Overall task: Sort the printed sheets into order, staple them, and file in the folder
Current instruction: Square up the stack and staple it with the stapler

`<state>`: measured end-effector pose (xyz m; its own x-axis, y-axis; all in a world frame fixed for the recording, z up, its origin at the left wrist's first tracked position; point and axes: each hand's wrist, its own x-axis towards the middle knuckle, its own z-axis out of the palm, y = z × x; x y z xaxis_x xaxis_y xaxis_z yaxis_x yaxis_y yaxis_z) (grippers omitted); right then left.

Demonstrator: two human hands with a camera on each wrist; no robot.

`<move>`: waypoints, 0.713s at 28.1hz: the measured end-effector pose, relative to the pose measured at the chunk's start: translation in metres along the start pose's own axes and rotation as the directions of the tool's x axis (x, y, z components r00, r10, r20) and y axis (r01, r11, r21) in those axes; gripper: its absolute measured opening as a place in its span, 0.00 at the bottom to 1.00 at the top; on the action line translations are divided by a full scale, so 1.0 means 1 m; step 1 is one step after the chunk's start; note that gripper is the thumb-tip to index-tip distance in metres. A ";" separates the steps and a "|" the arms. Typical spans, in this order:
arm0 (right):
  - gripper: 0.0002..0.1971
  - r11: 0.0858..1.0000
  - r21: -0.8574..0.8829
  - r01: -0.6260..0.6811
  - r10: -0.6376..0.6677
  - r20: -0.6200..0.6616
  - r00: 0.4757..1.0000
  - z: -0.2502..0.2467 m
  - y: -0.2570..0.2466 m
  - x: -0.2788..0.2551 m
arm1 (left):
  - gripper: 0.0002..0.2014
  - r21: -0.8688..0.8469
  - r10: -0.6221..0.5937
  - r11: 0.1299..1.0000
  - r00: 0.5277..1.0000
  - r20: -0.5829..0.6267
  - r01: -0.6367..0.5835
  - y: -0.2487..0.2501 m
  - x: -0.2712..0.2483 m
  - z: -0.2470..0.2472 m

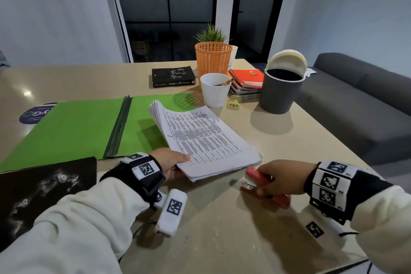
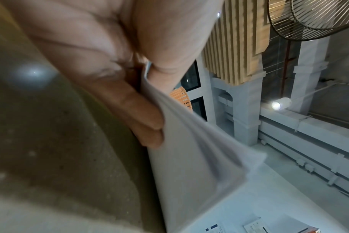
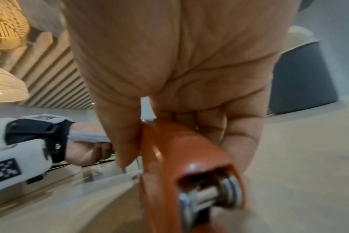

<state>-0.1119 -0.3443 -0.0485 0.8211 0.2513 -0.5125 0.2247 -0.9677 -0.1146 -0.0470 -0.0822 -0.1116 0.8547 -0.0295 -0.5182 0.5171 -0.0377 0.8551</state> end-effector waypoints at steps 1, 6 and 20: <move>0.11 1.000 0.003 0.029 -0.029 0.001 1.000 0.001 -0.007 0.003 | 0.13 -0.016 -0.002 1.000 1.000 0.002 0.002 -0.001 0.000 0.000; 0.13 0.999 -0.015 0.037 -0.037 -0.034 0.999 0.001 -0.024 0.014 | 0.11 -0.004 -0.012 1.000 1.000 0.010 0.012 -0.003 -0.002 -0.002; 0.15 0.999 0.040 -0.010 0.012 -0.064 0.998 0.003 -0.026 0.019 | 0.10 -0.037 -0.025 0.999 1.000 0.010 0.026 -0.009 -0.006 0.006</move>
<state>-0.1038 -0.3149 -0.0583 0.8558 0.2401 -0.4582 0.1954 -0.9702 -0.1435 -0.0569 -0.0881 -0.1166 0.8408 -0.0388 -0.5400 0.5404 -0.0010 0.8414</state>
